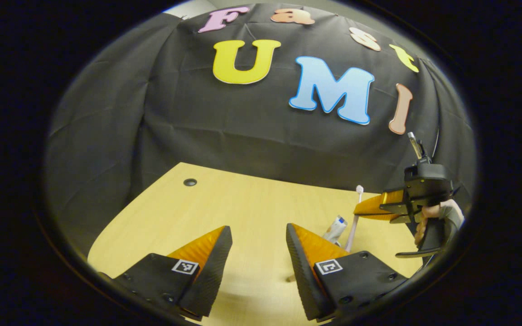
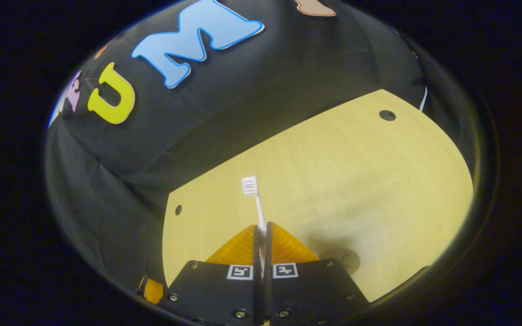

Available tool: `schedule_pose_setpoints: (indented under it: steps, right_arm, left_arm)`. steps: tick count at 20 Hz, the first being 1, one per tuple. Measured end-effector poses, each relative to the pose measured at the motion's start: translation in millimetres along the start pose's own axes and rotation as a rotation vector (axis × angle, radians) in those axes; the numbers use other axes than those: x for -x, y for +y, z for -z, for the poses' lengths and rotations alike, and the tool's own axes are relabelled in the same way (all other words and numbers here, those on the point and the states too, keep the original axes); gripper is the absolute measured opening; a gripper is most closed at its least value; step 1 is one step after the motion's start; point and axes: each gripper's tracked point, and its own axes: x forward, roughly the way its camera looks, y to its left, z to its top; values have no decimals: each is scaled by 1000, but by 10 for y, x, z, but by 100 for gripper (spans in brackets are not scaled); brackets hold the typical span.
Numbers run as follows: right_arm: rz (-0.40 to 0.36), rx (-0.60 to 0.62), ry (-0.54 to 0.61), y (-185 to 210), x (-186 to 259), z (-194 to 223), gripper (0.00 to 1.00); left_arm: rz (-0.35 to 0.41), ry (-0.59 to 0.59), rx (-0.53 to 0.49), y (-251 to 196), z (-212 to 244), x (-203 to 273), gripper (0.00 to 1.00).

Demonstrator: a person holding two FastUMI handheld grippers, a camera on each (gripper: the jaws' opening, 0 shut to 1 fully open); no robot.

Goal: Put the toothbrush and toothpaste on the desktop into the cup, then pick up the cup and place it on the coaster on the desktop.

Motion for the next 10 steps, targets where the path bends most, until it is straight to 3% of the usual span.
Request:
schedule_pose_setpoints:
  steps: [5, 6, 8, 9, 10]
  right_arm:
    - [20, 52, -36, 70, -144, 100, 2]
    - [16, 71, -52, 88, -151, 124, 2]
    - [-6, 96, -86, 149, -143, 184, 2]
    - [-17, 111, -102, 158, -107, 230, 2]
    - [-25, 126, -118, 158, -99, 278, 2]
  left_arm:
    - [-10, 22, 2, 166, 40, 1, 79]
    - [-9, 27, 0, 179, 52, -7, 85]
    - [0, 34, 1, 163, 72, -61, 73]
    - [8, 38, 0, 132, 71, -72, 73]
    - [20, 42, -2, 89, 83, -87, 79]
